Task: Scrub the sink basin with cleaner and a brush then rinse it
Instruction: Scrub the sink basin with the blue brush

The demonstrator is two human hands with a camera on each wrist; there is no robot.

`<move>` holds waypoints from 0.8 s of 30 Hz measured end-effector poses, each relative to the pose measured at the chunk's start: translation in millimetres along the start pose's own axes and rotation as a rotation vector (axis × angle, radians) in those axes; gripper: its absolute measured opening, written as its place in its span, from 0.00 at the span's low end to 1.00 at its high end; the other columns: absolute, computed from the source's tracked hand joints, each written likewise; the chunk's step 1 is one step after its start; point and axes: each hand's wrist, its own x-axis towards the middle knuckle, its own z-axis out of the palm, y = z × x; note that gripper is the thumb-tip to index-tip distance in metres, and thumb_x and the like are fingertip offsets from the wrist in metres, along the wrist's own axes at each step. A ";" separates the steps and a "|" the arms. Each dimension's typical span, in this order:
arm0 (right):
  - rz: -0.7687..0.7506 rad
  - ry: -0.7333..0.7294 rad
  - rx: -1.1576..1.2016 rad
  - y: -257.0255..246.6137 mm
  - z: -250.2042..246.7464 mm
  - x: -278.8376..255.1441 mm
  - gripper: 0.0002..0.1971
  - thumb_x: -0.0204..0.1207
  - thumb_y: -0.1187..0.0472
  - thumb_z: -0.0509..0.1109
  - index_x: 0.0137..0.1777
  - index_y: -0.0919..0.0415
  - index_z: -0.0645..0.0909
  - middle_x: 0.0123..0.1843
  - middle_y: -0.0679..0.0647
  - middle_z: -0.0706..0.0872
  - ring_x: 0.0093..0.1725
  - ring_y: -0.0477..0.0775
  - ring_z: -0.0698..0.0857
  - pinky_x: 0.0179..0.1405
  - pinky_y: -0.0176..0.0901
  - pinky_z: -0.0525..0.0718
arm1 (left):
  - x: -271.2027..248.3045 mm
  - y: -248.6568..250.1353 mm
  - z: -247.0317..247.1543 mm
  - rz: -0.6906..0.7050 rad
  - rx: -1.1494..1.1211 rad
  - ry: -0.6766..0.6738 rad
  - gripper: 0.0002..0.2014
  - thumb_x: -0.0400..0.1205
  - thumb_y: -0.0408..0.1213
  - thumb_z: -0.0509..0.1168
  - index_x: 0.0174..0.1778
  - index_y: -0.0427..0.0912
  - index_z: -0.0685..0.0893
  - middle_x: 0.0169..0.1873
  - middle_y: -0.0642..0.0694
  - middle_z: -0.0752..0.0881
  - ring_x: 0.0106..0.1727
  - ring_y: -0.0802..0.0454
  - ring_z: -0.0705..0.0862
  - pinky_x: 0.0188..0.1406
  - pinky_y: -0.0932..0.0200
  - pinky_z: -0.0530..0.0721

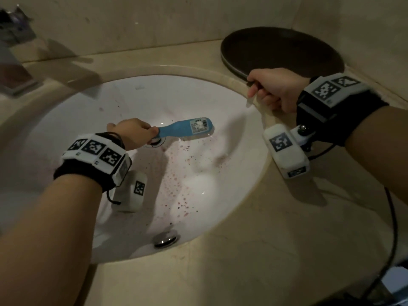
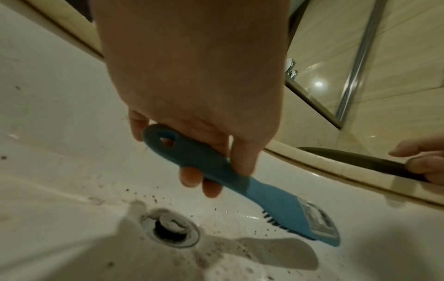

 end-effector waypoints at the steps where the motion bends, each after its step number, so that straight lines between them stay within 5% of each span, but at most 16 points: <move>1: -0.004 -0.003 0.002 0.5 -0.2 0.5 0.18 0.78 0.53 0.59 0.27 0.57 0.76 0.16 0.45 0.64 0.10 0.42 0.59 0.09 0.26 0.56 | -0.9 -0.7 1.0 0.019 -0.047 -0.044 0.21 0.86 0.53 0.51 0.32 0.48 0.78 0.34 0.46 0.80 0.47 0.44 0.78 0.61 0.54 0.68; 7: 0.009 -0.035 0.021 0.7 -3.0 0.8 0.19 0.79 0.52 0.57 0.28 0.57 0.76 0.13 0.44 0.64 0.10 0.42 0.59 0.08 0.26 0.56 | -9.7 26.2 16.9 0.271 -0.068 -0.251 0.22 0.86 0.47 0.56 0.25 0.47 0.76 0.25 0.50 0.77 0.30 0.54 0.74 0.38 0.62 0.70; 14: 0.022 -0.019 0.008 0.0 -3.3 -3.4 0.18 0.79 0.53 0.58 0.28 0.56 0.77 0.12 0.43 0.65 0.10 0.42 0.60 0.09 0.26 0.57 | 11.4 41.7 22.1 0.043 -0.087 -0.164 0.19 0.87 0.39 0.56 0.28 0.41 0.73 0.32 0.42 0.78 0.30 0.49 0.75 0.28 0.64 0.71; 17: 0.020 -0.016 0.006 -0.1 -3.9 -5.0 0.18 0.79 0.53 0.57 0.29 0.56 0.78 0.15 0.44 0.65 0.12 0.42 0.61 0.09 0.27 0.58 | 15.6 44.1 11.1 0.032 -0.113 -0.170 0.19 0.86 0.32 0.55 0.27 0.43 0.71 0.26 0.46 0.74 0.26 0.54 0.72 0.22 0.67 0.72; 22: 0.037 -0.006 -0.020 -0.9 -2.4 -2.8 0.18 0.79 0.53 0.58 0.28 0.55 0.77 0.14 0.44 0.65 0.10 0.42 0.61 0.10 0.25 0.58 | 13.2 53.9 11.0 0.051 -0.128 -0.467 0.18 0.87 0.28 0.53 0.31 0.38 0.75 0.06 0.51 0.74 0.07 0.63 0.71 0.07 0.74 0.66; 24: 0.052 0.002 -0.044 -1.7 -1.8 -3.8 0.18 0.79 0.52 0.58 0.28 0.55 0.76 0.18 0.45 0.66 0.14 0.42 0.61 0.11 0.29 0.59 | 14.3 56.8 11.8 0.050 -0.120 -0.393 0.18 0.87 0.29 0.52 0.29 0.38 0.73 0.06 0.51 0.74 0.07 0.62 0.70 0.07 0.73 0.66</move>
